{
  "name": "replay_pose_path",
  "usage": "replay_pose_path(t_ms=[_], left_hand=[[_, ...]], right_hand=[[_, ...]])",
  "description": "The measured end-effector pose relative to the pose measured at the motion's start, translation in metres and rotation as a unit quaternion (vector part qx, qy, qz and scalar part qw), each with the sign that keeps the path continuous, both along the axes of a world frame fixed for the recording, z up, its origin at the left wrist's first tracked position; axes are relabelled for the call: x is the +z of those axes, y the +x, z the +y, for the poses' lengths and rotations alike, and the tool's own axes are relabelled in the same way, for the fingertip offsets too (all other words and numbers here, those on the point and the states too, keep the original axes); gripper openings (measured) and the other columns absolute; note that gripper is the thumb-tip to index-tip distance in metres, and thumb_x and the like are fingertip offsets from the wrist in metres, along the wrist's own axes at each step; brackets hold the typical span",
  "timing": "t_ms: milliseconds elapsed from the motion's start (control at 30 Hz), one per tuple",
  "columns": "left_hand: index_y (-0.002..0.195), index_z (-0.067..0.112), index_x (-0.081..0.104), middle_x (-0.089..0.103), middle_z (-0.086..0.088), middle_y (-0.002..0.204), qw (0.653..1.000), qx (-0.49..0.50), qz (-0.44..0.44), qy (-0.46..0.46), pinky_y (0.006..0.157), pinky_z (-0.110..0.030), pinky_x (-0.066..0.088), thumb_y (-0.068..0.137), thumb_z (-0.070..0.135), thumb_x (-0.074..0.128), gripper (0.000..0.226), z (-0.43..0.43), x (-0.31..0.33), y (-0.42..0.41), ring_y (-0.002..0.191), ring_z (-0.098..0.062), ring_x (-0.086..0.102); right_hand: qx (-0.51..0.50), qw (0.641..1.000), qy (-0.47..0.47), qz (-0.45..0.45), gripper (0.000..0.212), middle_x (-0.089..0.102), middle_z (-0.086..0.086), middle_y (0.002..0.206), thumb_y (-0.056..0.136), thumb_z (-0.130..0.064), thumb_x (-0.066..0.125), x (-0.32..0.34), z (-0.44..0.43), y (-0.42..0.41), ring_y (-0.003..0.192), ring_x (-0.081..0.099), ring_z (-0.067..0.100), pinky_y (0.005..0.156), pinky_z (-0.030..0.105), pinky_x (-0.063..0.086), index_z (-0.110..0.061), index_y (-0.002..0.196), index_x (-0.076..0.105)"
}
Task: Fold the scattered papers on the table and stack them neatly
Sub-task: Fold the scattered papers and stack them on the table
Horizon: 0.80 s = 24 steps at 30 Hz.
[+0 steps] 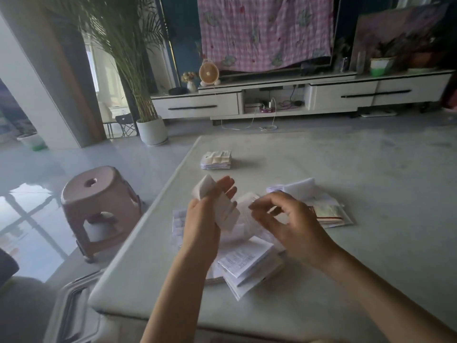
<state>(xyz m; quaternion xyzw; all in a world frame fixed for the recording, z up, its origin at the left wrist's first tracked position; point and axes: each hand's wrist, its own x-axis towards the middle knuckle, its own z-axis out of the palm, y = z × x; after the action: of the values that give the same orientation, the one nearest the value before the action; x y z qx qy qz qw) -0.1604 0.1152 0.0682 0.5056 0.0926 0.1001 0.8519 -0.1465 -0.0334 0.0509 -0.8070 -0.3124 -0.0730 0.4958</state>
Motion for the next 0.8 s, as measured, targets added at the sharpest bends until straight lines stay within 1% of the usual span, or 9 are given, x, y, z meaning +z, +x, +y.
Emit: replay_pose_path(t_ms=[67, 167, 233, 300, 400, 500, 667, 733, 800], left_hand=[[0.097, 0.006, 0.065, 0.066, -0.008, 0.09, 1.0, 0.012, 0.016, 0.006, 0.082, -0.037, 0.053, 0.09, 0.006, 0.051, 0.015, 0.01, -0.002, 0.001, 0.084, -0.021, 0.065], [0.099, 0.005, 0.061, 0.062, -0.009, 0.081, 1.0, 0.0, 0.025, -0.014, 0.07, -0.033, 0.056, 0.092, 0.004, 0.049, 0.014, 0.014, -0.003, 0.0, 0.069, -0.02, 0.064], [0.098, 0.006, 0.059, 0.066, -0.011, 0.083, 0.999, 0.0, 0.032, 0.003, 0.074, -0.037, 0.056, 0.093, 0.002, 0.046, 0.014, 0.014, -0.009, -0.002, 0.074, -0.022, 0.067], [0.092, 0.002, 0.058, 0.069, -0.013, 0.09, 0.999, -0.014, 0.016, 0.037, 0.074, -0.039, 0.057, 0.092, 0.0, 0.047, 0.012, 0.014, -0.013, -0.004, 0.08, -0.023, 0.07], [0.092, -0.001, 0.061, 0.072, -0.01, 0.092, 0.998, -0.02, 0.006, 0.052, 0.071, -0.035, 0.059, 0.09, 0.004, 0.051, 0.011, 0.016, -0.015, -0.005, 0.08, -0.02, 0.071], [0.089, 0.005, 0.059, 0.072, -0.008, 0.087, 1.0, -0.024, 0.01, 0.017, 0.065, -0.033, 0.059, 0.09, 0.005, 0.051, 0.007, 0.016, -0.015, -0.005, 0.077, -0.021, 0.071], [0.097, 0.004, 0.05, 0.07, -0.014, 0.085, 0.997, -0.047, -0.006, -0.068, 0.071, -0.039, 0.055, 0.088, -0.002, 0.03, 0.023, 0.014, -0.013, -0.004, 0.078, -0.028, 0.069], [0.098, 0.003, 0.056, 0.071, -0.014, 0.094, 0.998, -0.046, -0.017, -0.04, 0.075, -0.04, 0.057, 0.092, -0.002, 0.034, 0.023, 0.011, -0.014, -0.003, 0.085, -0.028, 0.069], [0.097, 0.004, 0.061, 0.072, -0.013, 0.094, 0.998, -0.05, -0.019, -0.017, 0.077, -0.038, 0.056, 0.094, 0.003, 0.041, 0.021, 0.006, -0.016, -0.002, 0.085, -0.025, 0.07]], right_hand=[[-0.008, 0.992, -0.122, 0.021, 0.009, 0.059, -0.013, 0.1, 0.087, -0.025, 0.062, -0.015, -0.003, 0.013, 0.088, 0.05, -0.01, 0.072, 0.001, 0.037, -0.027, 0.096, 0.059], [0.074, 0.956, -0.281, 0.051, 0.035, 0.049, -0.011, 0.129, 0.087, -0.037, 0.06, -0.032, -0.001, 0.022, 0.115, 0.042, 0.002, 0.091, 0.012, 0.033, -0.03, 0.121, 0.052], [0.105, 0.933, -0.343, 0.031, 0.052, 0.043, -0.011, 0.136, 0.085, -0.043, 0.061, -0.037, 0.002, 0.022, 0.125, 0.035, 0.008, 0.101, 0.024, 0.029, -0.031, 0.133, 0.043], [0.106, 0.926, -0.362, 0.006, 0.059, 0.043, -0.01, 0.131, 0.081, -0.042, 0.064, -0.037, 0.001, 0.02, 0.122, 0.035, 0.008, 0.101, 0.023, 0.026, -0.032, 0.135, 0.041], [0.086, 0.925, -0.371, 0.021, 0.054, 0.045, -0.009, 0.118, 0.075, -0.045, 0.069, -0.032, -0.003, 0.02, 0.112, 0.038, 0.008, 0.095, 0.022, 0.034, -0.032, 0.123, 0.049], [0.092, 0.917, -0.382, 0.064, 0.03, 0.044, -0.009, 0.104, 0.077, -0.042, 0.069, -0.029, -0.007, 0.018, 0.1, 0.041, 0.008, 0.083, 0.022, 0.039, -0.035, 0.092, 0.044], [0.094, 0.944, -0.259, 0.184, 0.015, 0.047, -0.013, 0.076, 0.091, -0.023, 0.058, -0.017, -0.037, 0.017, 0.064, 0.044, -0.006, 0.06, 0.012, 0.035, -0.021, 0.081, 0.046], [0.071, 0.953, -0.126, 0.265, 0.008, 0.059, -0.005, 0.081, 0.089, -0.02, 0.058, -0.009, -0.062, 0.017, 0.07, 0.052, -0.002, 0.063, 0.015, 0.04, -0.012, 0.089, 0.056], [0.061, 0.942, 0.038, 0.327, 0.018, 0.069, 0.0, 0.092, 0.087, -0.015, 0.055, -0.001, -0.077, 0.017, 0.079, 0.061, 0.005, 0.064, 0.02, 0.047, -0.011, 0.103, 0.061]])
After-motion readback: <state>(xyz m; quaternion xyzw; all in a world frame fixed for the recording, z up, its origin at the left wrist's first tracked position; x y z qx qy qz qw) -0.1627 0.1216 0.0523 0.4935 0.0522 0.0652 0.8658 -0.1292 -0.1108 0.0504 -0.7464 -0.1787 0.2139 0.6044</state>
